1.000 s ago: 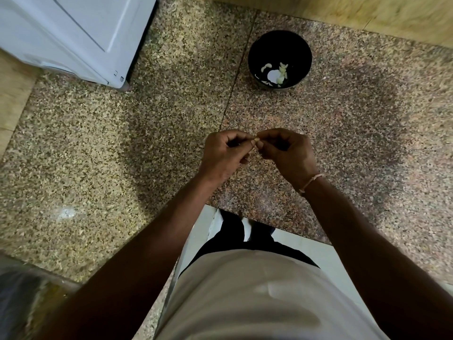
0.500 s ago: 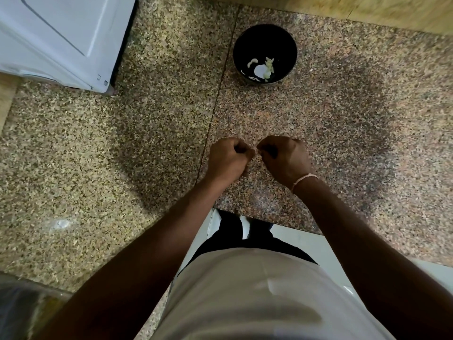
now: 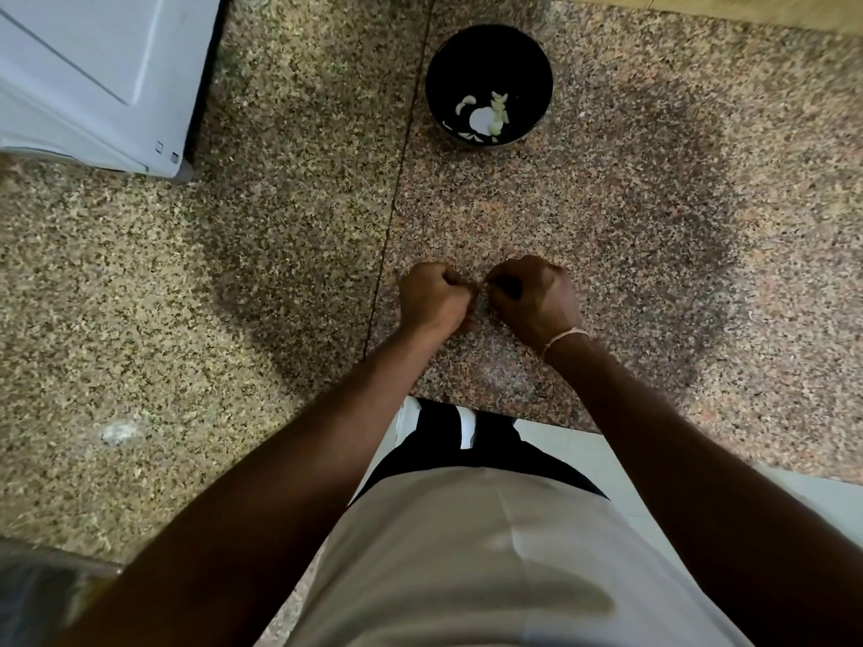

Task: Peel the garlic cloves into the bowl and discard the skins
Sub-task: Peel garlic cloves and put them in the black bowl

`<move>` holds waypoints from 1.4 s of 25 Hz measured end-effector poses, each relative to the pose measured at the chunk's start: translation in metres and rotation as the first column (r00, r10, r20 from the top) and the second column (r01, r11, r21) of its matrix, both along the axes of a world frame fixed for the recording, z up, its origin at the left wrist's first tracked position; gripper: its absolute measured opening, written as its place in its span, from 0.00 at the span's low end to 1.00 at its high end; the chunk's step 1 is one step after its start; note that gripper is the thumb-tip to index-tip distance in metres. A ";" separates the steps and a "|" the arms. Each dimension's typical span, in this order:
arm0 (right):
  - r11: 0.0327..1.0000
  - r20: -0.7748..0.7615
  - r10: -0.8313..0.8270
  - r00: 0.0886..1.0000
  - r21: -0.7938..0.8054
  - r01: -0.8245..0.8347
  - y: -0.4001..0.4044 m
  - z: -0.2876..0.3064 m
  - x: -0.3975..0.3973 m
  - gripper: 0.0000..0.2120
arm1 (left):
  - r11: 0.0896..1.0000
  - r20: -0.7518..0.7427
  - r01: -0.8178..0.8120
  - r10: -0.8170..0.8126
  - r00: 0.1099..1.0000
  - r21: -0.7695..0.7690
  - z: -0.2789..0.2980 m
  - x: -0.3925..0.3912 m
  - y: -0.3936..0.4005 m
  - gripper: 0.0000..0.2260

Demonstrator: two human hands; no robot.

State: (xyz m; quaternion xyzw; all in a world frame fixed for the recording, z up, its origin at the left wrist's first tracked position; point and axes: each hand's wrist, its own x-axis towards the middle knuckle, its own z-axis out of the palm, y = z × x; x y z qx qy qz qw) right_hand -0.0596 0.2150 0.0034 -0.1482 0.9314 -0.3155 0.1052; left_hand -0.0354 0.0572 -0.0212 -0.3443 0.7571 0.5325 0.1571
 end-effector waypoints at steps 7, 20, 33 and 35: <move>1.000 -0.016 0.007 1.000 0.006 -0.007 -0.001 0.000 0.002 0.06 | 0.994 0.021 -0.061 0.059 0.998 0.092 0.009 0.000 0.001 0.05; 0.997 -0.004 0.064 0.998 0.052 -0.063 -0.001 0.004 -0.001 0.08 | 0.987 0.053 -0.093 0.087 0.995 0.130 0.006 -0.002 0.001 0.08; 0.991 -0.033 0.070 0.997 0.115 -0.065 -0.004 0.007 0.002 0.09 | 0.994 0.047 -0.088 0.085 0.995 0.067 0.012 -0.003 0.002 0.05; 0.990 -0.056 0.073 0.996 0.127 -0.066 -0.005 0.006 0.003 0.09 | 0.993 0.052 -0.092 0.088 0.995 0.070 0.012 -0.004 0.002 0.04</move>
